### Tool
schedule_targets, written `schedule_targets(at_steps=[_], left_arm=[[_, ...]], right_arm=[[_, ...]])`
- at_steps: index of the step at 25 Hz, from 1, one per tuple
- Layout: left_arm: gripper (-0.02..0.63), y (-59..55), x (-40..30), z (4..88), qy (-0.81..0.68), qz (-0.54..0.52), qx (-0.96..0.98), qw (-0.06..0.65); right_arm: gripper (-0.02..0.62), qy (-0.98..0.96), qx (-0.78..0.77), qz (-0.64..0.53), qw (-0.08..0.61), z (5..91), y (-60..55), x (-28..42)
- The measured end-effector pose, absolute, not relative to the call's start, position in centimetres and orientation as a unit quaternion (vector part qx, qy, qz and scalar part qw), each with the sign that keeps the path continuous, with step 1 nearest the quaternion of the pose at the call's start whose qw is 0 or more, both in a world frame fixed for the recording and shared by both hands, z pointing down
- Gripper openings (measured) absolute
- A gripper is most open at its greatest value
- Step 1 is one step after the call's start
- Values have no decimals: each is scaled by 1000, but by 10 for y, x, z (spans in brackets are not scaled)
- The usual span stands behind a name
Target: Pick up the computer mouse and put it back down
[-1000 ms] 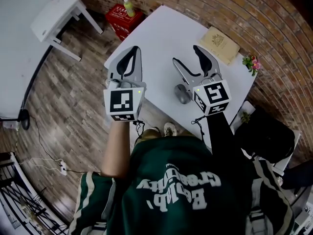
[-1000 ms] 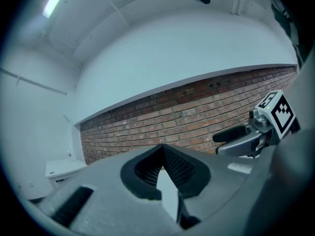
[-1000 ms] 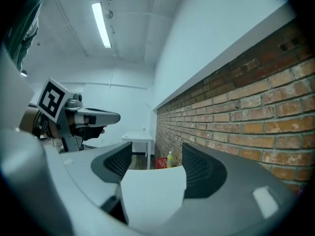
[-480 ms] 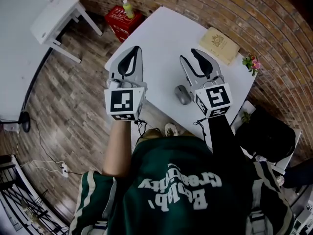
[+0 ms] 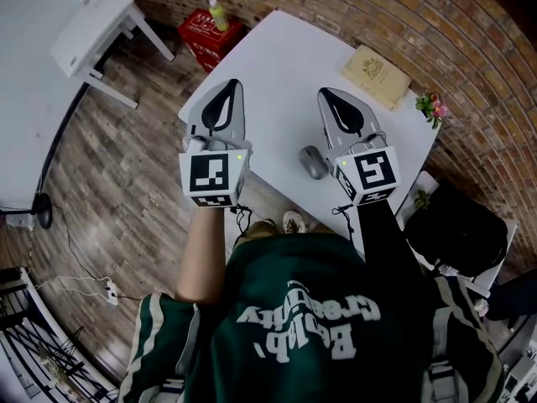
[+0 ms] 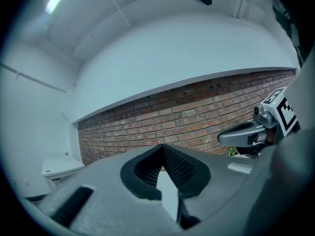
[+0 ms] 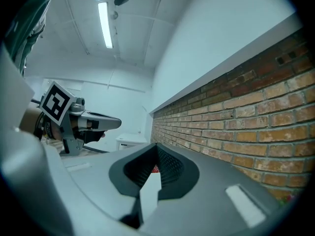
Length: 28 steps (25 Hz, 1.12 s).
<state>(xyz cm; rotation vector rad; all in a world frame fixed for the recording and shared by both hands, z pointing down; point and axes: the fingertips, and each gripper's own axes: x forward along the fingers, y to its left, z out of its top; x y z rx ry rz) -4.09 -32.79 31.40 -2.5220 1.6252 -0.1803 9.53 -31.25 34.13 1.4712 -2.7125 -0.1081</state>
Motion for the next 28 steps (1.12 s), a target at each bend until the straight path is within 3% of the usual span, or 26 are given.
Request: schedule_targets(at_steps=[28], left_arm=[[7, -326, -42, 313, 538, -61, -837, 73]], right_arm=[[12, -871, 488, -47, 36, 343, -311, 97]])
